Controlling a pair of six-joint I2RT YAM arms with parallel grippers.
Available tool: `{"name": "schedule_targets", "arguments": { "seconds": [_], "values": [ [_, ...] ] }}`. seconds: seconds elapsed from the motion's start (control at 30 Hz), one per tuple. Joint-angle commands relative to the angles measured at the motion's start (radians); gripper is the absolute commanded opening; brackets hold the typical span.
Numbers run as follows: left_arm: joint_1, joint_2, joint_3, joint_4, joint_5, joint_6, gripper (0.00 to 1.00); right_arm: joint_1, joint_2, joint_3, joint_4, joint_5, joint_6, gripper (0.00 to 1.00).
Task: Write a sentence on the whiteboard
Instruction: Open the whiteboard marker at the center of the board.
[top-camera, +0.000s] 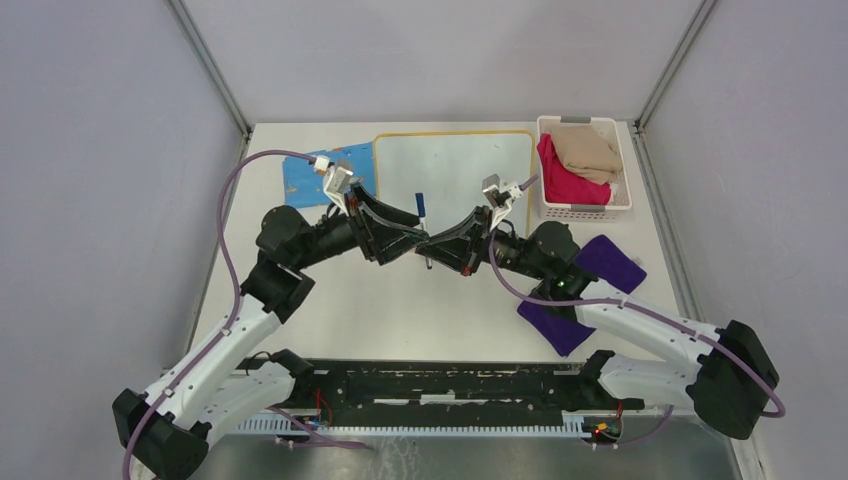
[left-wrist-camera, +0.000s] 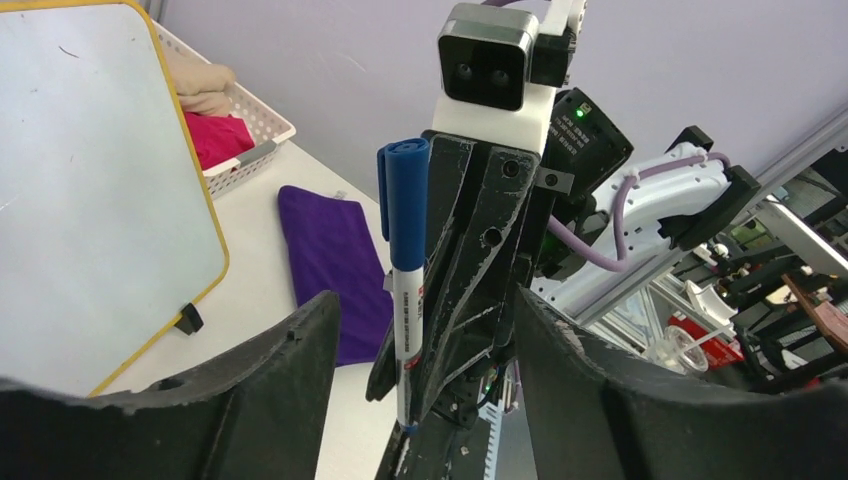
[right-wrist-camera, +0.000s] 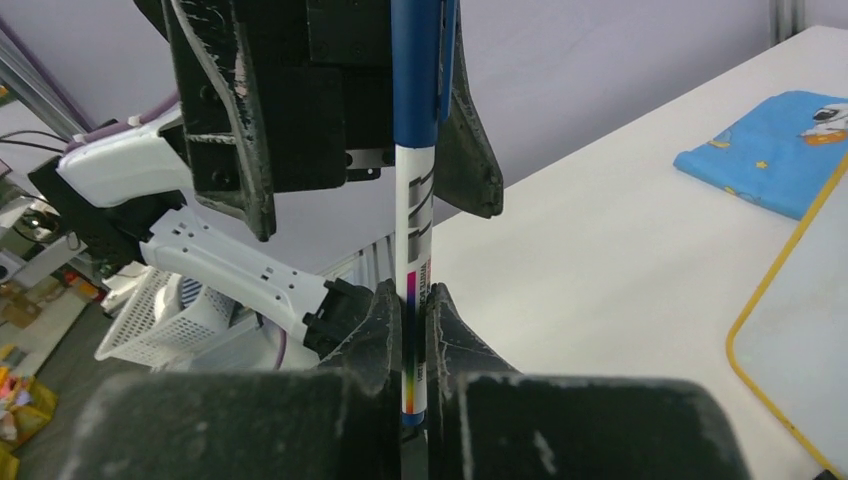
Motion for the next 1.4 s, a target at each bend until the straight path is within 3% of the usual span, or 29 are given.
{"name": "schedule_targets", "arguments": {
  "seconds": [0.0,0.2,0.53,1.03,1.27,1.3,1.37],
  "values": [
    [-0.006,-0.042,0.063,-0.053,0.008,0.039,0.74,0.003,-0.076,0.067,-0.104,-0.019,-0.164,0.0],
    [-0.005,-0.026,0.117,-0.087,0.017,0.037,0.77,0.003,-0.134,0.092,-0.281,-0.034,-0.301,0.0],
    [-0.016,0.053,0.155,-0.02,0.107,-0.002,0.72,0.003,-0.152,0.098,-0.331,-0.066,-0.336,0.0],
    [-0.03,0.058,0.139,-0.019,0.114,0.0,0.39,0.004,-0.163,0.096,-0.341,-0.067,-0.343,0.0],
    [-0.035,0.056,0.128,-0.019,0.107,0.003,0.12,0.003,-0.168,0.096,-0.336,-0.078,-0.336,0.0],
    [-0.036,0.054,0.127,-0.019,0.104,0.003,0.07,0.004,-0.168,0.096,-0.33,-0.082,-0.332,0.02],
    [-0.035,0.05,0.123,-0.02,0.096,0.002,0.02,0.003,-0.169,0.094,-0.312,-0.083,-0.317,0.17]
  ]
}}
